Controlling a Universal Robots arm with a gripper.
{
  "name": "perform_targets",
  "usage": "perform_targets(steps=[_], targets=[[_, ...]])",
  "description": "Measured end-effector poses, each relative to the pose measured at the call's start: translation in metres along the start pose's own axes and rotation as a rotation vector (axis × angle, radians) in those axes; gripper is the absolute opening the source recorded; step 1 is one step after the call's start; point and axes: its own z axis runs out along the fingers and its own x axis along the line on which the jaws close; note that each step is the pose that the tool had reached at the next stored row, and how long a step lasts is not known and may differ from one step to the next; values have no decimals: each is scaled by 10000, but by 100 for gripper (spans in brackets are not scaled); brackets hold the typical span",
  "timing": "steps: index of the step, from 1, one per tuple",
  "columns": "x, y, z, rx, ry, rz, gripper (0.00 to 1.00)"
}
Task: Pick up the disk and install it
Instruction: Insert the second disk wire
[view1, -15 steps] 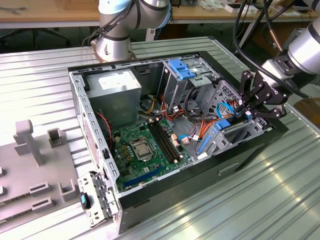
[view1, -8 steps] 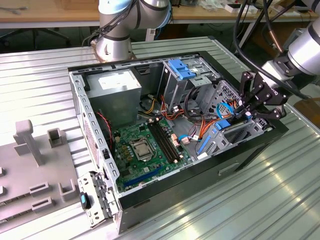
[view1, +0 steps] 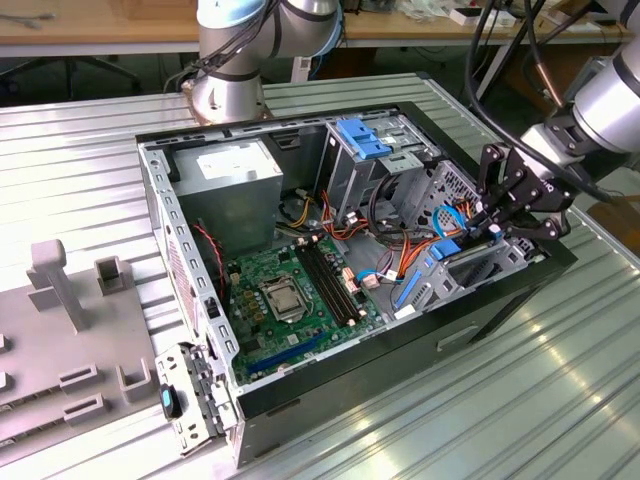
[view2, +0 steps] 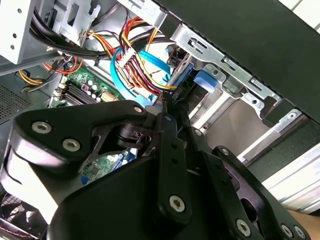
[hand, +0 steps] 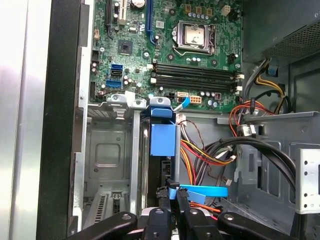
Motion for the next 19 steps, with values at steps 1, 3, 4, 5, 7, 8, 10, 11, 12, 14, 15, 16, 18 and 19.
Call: perform_targets(steps=[1, 3, 4, 5, 7, 8, 10, 11, 12, 14, 15, 16, 18, 19], targets=[[-1, 0, 2, 0, -14, -1, 17], [-2, 1, 4, 1, -26, -3, 17], [-1, 3, 4, 5, -27, -3, 17], [-1, 3, 8, 14, -48, -8, 17], [-10, 6, -35, 28, -30, -8, 24], [-15, 7, -63, 35, -34, -10, 24], [-27, 10, -126, 57, -26, -13, 24], [-28, 16, -125, 62, -29, -12, 24], [-29, 19, -127, 67, -25, -15, 24], [-29, 22, -126, 71, -27, -17, 16], [-29, 23, -127, 71, -25, -16, 11], [-29, 23, -127, 71, -25, -16, 11], [-29, 24, -127, 71, -25, -16, 11], [-29, 24, -127, 71, -25, -17, 11]])
